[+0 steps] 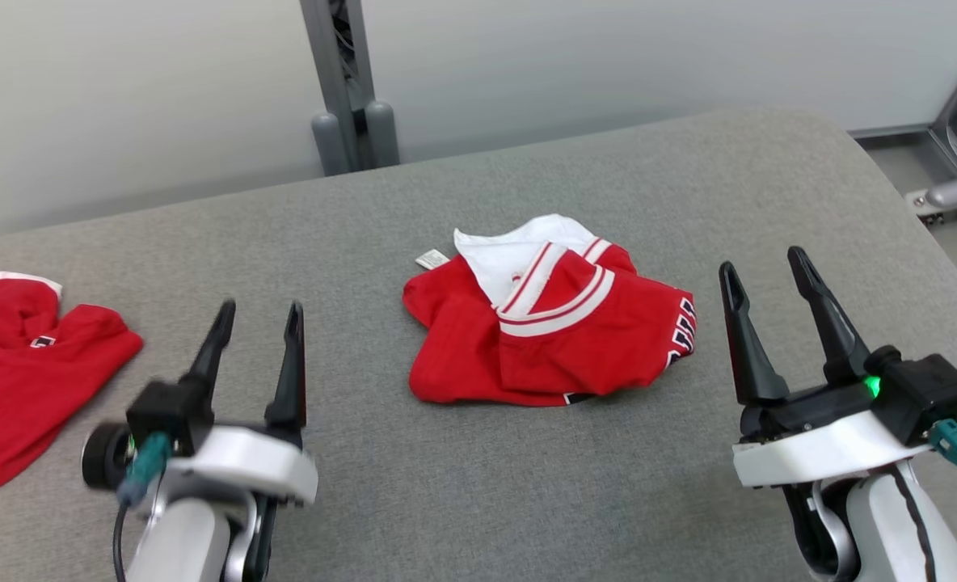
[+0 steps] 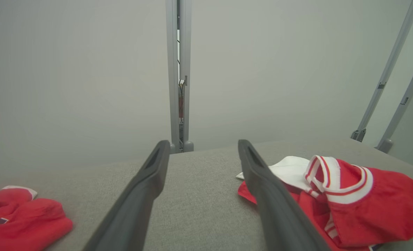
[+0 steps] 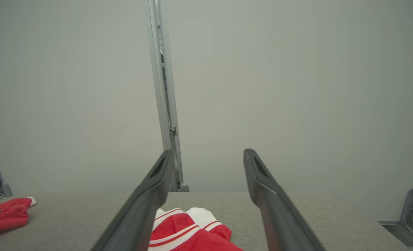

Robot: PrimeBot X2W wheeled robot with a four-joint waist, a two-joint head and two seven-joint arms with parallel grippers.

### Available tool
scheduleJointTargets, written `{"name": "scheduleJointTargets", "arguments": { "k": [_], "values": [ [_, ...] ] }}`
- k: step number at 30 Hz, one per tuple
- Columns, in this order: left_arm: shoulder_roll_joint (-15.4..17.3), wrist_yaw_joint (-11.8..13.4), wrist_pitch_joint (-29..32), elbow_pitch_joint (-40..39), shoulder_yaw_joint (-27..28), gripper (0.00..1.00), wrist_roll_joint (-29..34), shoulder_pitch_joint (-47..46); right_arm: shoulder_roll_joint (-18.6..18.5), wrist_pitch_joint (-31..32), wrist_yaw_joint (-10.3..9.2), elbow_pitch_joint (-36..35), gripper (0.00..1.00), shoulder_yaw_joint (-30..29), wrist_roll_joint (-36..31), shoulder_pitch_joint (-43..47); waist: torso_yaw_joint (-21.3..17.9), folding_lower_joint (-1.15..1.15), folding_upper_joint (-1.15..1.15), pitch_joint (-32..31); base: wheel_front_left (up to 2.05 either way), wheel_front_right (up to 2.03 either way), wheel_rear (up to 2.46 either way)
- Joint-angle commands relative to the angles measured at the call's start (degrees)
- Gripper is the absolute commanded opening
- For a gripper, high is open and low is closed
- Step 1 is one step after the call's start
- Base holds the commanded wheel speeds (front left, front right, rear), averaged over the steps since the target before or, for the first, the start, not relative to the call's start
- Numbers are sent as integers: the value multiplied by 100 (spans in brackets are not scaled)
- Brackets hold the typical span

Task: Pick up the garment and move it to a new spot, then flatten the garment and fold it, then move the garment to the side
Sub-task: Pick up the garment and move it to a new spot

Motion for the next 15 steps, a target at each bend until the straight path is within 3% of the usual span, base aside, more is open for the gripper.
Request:
{"name": "scheduleJointTargets", "arguments": {
  "k": [1, 7, 15],
  "values": [
    [-24, 35, -17, -126, 83, 100, 93, 232, -34, -34, 7, -13, 100, -13, 7, 94, 106, 0, 0, -120, 0, 0, 0],
    [-303, 149, -18, -799, 660, 100, 349, 1142, -17, -34, 7, 45, 100, 148, 98, 203, 142, 0, 0, -189, 0, 0, 0],
    [-588, -158, -18, -951, 1004, 100, 648, 1365, -91, -34, 7, 174, 100, 295, 105, 221, 368, 0, 0, -191, 0, 0, 0]
  ]
}}
